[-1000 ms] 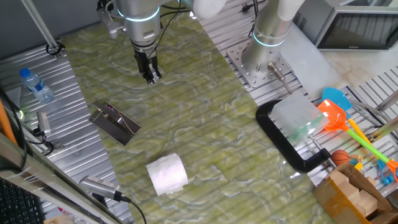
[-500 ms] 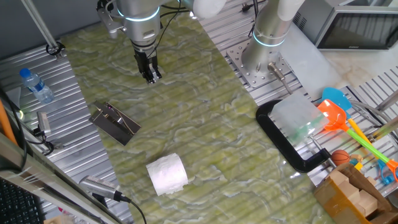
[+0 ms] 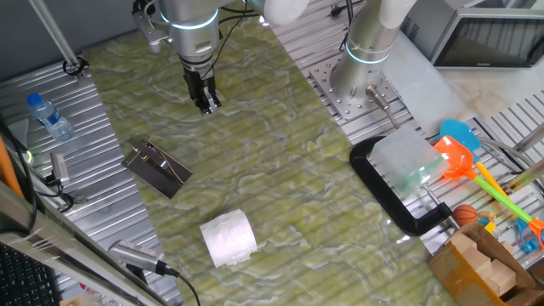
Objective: Put the toilet paper on its holder
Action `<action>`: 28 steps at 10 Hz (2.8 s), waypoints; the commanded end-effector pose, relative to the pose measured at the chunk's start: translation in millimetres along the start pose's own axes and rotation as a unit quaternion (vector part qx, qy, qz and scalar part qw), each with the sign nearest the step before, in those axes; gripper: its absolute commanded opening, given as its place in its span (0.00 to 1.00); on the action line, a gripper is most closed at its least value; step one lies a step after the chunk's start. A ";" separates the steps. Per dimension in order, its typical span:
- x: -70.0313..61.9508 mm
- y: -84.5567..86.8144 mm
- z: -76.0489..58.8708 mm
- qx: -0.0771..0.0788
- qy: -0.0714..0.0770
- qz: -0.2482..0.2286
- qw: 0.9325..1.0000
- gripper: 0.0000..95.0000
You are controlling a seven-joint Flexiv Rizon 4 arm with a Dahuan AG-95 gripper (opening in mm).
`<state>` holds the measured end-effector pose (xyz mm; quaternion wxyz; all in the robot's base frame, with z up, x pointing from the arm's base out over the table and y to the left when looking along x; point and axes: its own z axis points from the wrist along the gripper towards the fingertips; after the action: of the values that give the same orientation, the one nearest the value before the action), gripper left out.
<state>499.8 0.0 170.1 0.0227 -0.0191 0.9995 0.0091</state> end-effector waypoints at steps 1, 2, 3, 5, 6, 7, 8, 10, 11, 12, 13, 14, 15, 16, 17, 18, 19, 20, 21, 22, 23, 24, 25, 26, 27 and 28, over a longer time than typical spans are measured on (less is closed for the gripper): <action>-0.2 0.1 0.1 0.000 0.000 0.000 1.000 0.00; -0.2 0.1 0.1 0.000 0.000 0.000 1.000 0.00; -0.2 0.1 0.1 0.000 0.001 0.001 1.000 0.00; -0.2 0.1 0.1 0.000 0.000 0.001 1.000 0.00; -0.2 0.1 0.1 0.001 0.000 0.001 1.000 0.00; -0.2 0.1 0.1 0.001 0.000 0.001 1.000 0.00; -0.2 0.1 0.1 0.001 0.000 0.001 1.000 0.00; -0.2 0.1 0.1 0.001 0.000 0.001 1.000 0.00; -0.2 0.1 0.1 0.001 0.001 0.001 1.000 0.00; -0.2 0.1 0.1 0.001 0.001 0.001 1.000 0.00; -0.2 0.1 0.1 0.001 0.000 0.001 1.000 0.00; -0.3 0.1 0.1 0.001 0.000 0.001 1.000 0.00; -0.3 0.1 0.1 0.001 0.000 0.000 1.000 0.00; -0.3 0.1 0.2 0.001 0.000 0.000 1.000 0.00; -0.3 0.1 0.2 0.001 0.000 0.000 1.000 0.00; -0.3 0.1 0.2 0.001 0.000 0.001 1.000 0.00; -0.3 0.1 0.2 0.001 0.000 0.001 1.000 0.00; -0.3 0.1 0.2 0.001 0.000 0.001 1.000 0.00; -0.3 0.1 0.2 0.001 0.000 0.002 1.000 0.00; -0.3 0.1 0.2 0.001 0.002 0.007 1.000 0.00; -0.3 0.1 0.2 0.001 0.002 0.012 1.000 0.00; -0.3 0.1 0.2 0.001 0.003 0.016 1.000 0.00; -0.4 0.1 0.1 0.001 0.003 0.018 1.000 0.00; -0.7 0.2 0.0 0.001 0.003 0.020 1.000 0.00; -0.8 0.2 -0.1 0.001 0.003 0.020 1.000 0.00; -1.6 0.7 -0.3 0.002 0.003 0.018 1.000 0.00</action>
<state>501.7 1.0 170.4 0.0200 -0.0009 0.9998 0.0071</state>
